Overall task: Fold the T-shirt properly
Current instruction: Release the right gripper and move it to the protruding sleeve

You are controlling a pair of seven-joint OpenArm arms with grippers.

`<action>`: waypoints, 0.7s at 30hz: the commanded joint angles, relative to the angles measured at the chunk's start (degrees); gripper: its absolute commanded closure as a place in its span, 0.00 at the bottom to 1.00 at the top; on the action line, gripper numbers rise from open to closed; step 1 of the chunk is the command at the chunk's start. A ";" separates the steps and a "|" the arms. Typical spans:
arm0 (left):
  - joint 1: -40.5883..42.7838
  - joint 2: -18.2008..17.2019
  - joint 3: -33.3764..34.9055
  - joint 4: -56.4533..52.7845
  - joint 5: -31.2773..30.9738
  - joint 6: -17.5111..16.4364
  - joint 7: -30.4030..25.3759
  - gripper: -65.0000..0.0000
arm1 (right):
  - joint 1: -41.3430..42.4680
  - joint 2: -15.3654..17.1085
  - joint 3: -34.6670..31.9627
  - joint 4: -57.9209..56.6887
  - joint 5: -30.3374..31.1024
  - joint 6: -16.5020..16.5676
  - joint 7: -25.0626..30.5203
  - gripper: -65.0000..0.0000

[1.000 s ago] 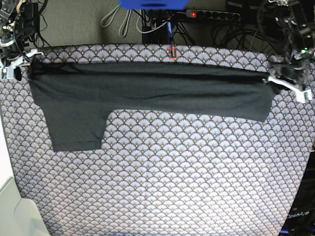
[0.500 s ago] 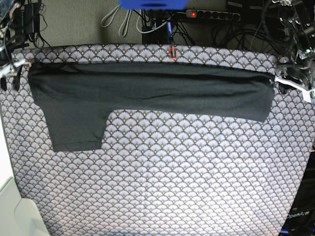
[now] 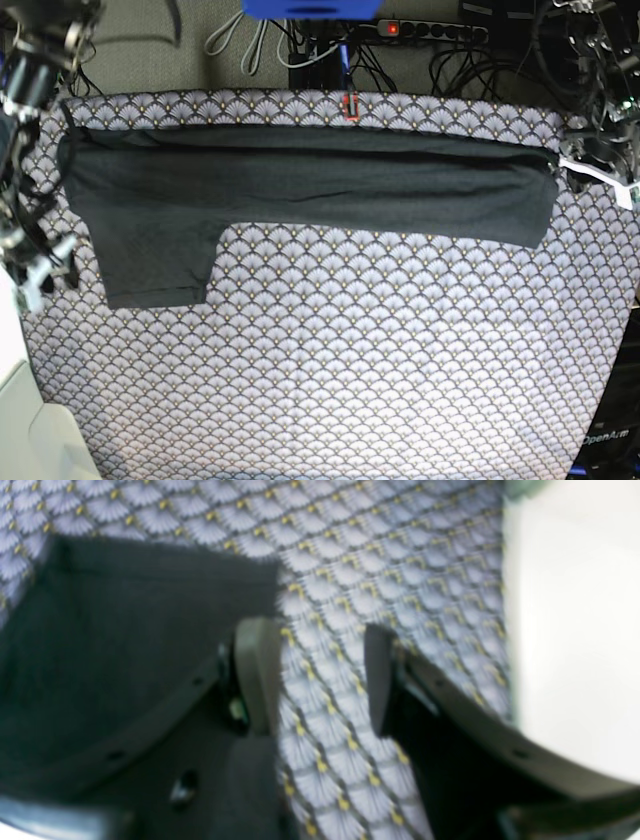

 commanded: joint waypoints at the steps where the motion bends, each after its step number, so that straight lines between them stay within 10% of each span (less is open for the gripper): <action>1: 0.04 -0.74 -0.32 0.89 -0.39 -0.24 -1.02 0.65 | 3.35 1.30 -0.60 -1.79 0.40 -0.29 1.34 0.55; 21: -0.22 -0.65 -0.76 1.51 -0.39 -0.24 -1.54 0.65 | 17.15 2.36 -9.13 -37.13 0.49 -2.80 18.83 0.55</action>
